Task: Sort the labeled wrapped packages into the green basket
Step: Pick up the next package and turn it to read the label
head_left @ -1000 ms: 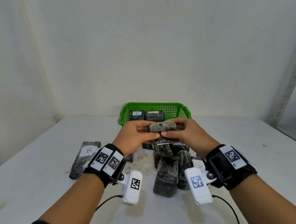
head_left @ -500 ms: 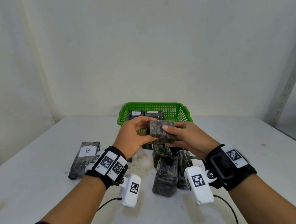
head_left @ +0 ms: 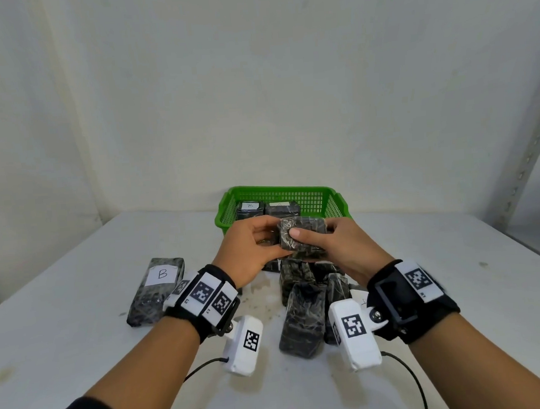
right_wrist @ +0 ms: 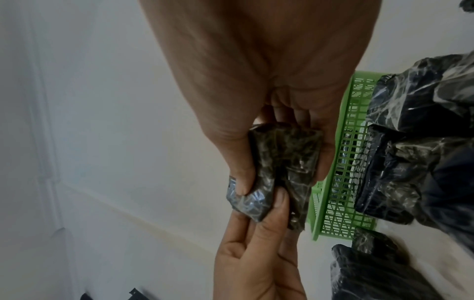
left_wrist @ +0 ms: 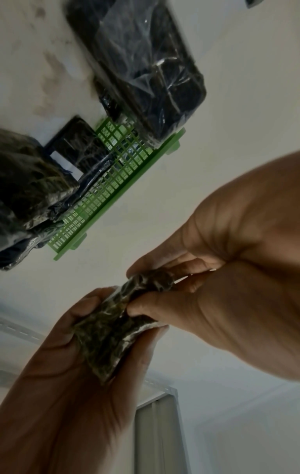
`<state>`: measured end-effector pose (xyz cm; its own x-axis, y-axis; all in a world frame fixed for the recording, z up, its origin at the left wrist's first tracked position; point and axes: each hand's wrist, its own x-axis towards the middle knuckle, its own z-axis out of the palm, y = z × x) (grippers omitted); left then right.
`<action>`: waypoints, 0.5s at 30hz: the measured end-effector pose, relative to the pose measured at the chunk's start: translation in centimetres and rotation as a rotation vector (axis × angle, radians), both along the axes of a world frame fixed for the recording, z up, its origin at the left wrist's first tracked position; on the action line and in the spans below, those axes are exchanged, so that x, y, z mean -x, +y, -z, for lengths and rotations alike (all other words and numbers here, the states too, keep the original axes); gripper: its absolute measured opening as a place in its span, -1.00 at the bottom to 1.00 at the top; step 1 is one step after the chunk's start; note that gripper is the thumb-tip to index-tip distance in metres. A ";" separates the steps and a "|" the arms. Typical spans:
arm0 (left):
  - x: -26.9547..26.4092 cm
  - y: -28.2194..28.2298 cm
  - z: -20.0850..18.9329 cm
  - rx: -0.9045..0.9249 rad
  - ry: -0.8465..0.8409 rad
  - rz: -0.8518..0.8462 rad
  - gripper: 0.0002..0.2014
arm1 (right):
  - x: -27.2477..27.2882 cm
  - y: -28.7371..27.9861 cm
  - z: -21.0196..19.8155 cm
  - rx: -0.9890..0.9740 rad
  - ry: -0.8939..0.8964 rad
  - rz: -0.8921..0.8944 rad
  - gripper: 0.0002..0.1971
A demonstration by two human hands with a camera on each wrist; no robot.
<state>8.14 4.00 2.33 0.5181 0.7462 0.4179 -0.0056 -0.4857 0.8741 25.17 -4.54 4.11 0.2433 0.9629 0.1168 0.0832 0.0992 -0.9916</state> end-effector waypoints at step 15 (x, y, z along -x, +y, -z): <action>0.5 0.0 -0.3 -0.005 -0.091 0.002 -0.61 | -1.3 -0.2 -0.3 0.003 0.004 -0.068 -0.64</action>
